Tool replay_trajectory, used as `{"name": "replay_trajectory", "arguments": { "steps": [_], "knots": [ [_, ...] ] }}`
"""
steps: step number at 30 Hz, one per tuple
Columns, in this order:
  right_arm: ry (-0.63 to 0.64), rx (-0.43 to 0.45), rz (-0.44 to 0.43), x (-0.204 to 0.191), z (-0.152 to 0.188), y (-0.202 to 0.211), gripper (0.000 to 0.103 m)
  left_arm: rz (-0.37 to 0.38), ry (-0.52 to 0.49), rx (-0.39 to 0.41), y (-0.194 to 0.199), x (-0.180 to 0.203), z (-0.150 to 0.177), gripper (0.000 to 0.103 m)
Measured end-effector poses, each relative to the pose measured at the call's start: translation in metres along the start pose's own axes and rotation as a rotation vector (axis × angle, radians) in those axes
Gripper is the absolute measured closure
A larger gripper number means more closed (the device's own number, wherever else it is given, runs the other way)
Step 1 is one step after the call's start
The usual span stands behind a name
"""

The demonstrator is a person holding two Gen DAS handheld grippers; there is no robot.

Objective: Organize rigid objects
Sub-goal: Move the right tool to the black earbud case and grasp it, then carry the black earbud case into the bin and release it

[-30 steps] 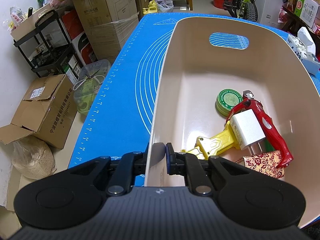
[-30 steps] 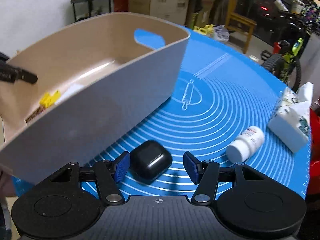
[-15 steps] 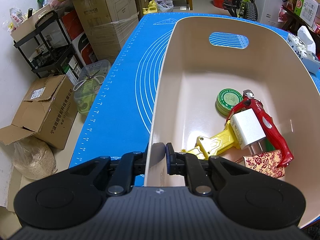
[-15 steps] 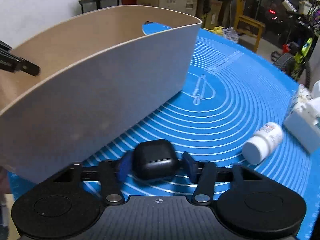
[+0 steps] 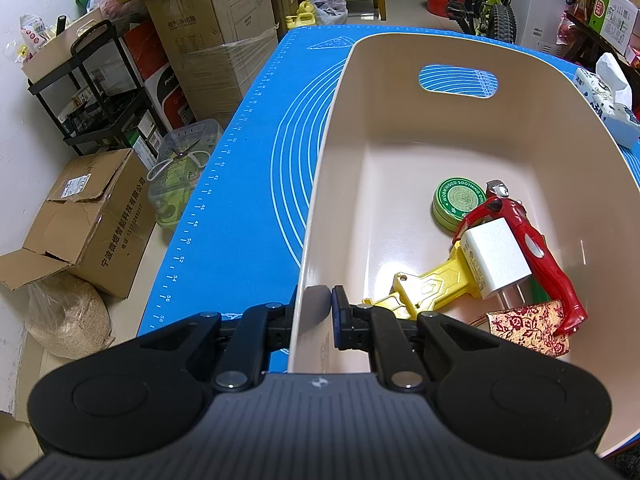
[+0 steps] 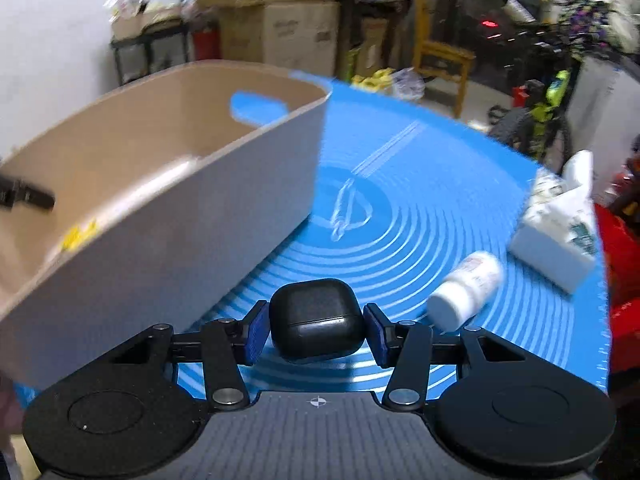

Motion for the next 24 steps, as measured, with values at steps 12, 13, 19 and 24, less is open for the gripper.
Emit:
{"name": "replay_trajectory", "arguments": {
  "steps": [12, 13, 19, 24],
  "knots": [
    [-0.105, 0.153, 0.088, 0.004, -0.049, 0.039, 0.047, 0.001, 0.001, -0.001, 0.000, 0.001, 0.000, 0.088],
    [-0.120, 0.166, 0.091, 0.003, -0.055, 0.042, 0.047, 0.001, 0.001, 0.000, 0.000, 0.001, 0.000, 0.088],
    [-0.161, 0.238, 0.089, -0.014, -0.084, 0.063, 0.047, 0.001, 0.001, -0.001, 0.000, 0.001, 0.000, 0.088],
    [-0.165, 0.238, 0.062, -0.038, -0.099, 0.071, 0.047, 0.000, 0.001, -0.001, 0.000, 0.000, 0.000, 0.088]
  ]
}}
Point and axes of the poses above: each gripper's, at about its wrist camera, not at the fingertips, and y roughly against the way its jaws point, x to its right, z to its underside, the point moved 10 cm from there along -y, roughly the way its jaws point, and after that the axes turned 11 degrees about z, right-handed, at the moved point
